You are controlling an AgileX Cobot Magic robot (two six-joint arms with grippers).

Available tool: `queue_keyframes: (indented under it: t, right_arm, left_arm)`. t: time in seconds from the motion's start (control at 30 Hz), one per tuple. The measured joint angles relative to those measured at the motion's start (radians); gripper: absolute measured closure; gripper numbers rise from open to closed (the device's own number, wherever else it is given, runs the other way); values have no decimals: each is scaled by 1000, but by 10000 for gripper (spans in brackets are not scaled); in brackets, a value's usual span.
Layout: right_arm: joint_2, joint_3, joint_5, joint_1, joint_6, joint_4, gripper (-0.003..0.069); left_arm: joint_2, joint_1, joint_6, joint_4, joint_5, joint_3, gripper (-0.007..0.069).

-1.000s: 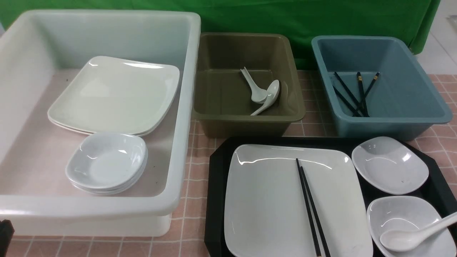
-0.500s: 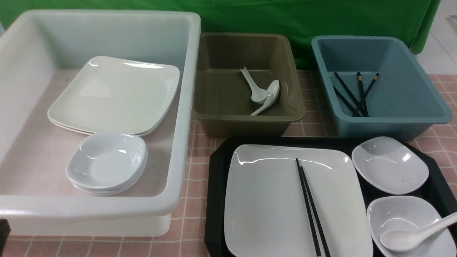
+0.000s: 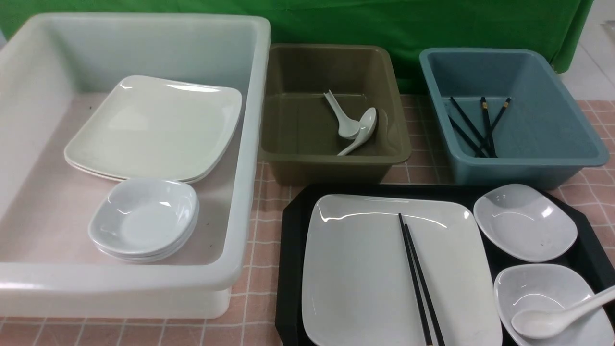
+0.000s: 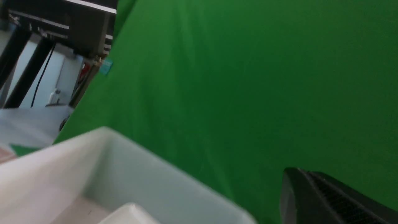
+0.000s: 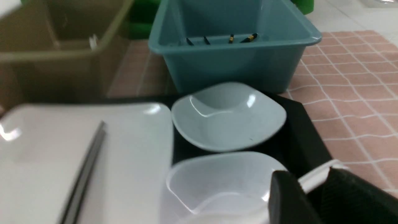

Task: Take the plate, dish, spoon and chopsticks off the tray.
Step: Use the right arm to grab a soup spoon from the plate

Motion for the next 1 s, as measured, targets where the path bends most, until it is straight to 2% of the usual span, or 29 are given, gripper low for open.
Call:
queue_keyframes:
  t: [0.03,0.07,0.13,0.23,0.3,0.33,0.37,0.4,0.43,0.53,0.57,0.63,0.7,0.8,0.83,0.87,0.9,0.93,1.0]
  right_arm:
    - [0,0,-5,0,17,11,419]
    - [0,0,-72,0,163,94,419]
    - [0,0,-150,0,359,154,419]
    - [0,0,-204,0,486,180,419]
    - [0,0,-234,0,517,193,419]
    - [0,0,-238,0,522,194,419]
    - [0,0,-269,0,541,197,419]
    - [0,0,-269,0,541,197,419]
    - [0,0,-297,6,556,199,419]
    - [2,-42,-245,31,544,167,431]
    - [21,-137,-146,65,497,130,473]
    - [95,-266,-17,107,408,111,541]
    - [200,-405,149,161,297,101,615]
    - [394,-611,351,232,183,97,629]
    - [490,-691,464,263,143,94,629]
    - [523,-704,479,268,136,93,629]
    - [654,-809,614,307,82,92,629]
    - [686,-819,628,310,76,92,629]
    - [862,-933,772,351,-11,90,629]
  left_arm:
    - [0,0,-20,0,-13,0,604]
    - [0,0,-83,6,-95,-1,604]
    - [-1,0,-135,15,-125,-43,604]
    - [4,0,-158,53,-54,-186,604]
    - [64,0,-160,140,152,-380,604]
    - [71,0,-160,148,173,-397,604]
    - [140,0,-160,216,378,-555,604]
    - [150,0,-160,222,378,-555,604]
    - [237,0,-152,249,567,-686,604]
    - [374,0,-95,253,846,-856,604]
    - [492,0,-26,233,1020,-945,604]
    - [618,0,50,203,1204,-1018,604]
    - [713,0,106,171,1323,-1045,604]
    - [864,0,185,127,1425,-1047,604]
    - [922,0,215,115,1452,-1047,604]
    - [940,0,215,112,1454,-1047,604]
    - [1001,0,244,104,1467,-1047,608]
    - [1007,0,247,102,1468,-1047,608]
    - [1066,-29,276,97,1469,-1047,627]
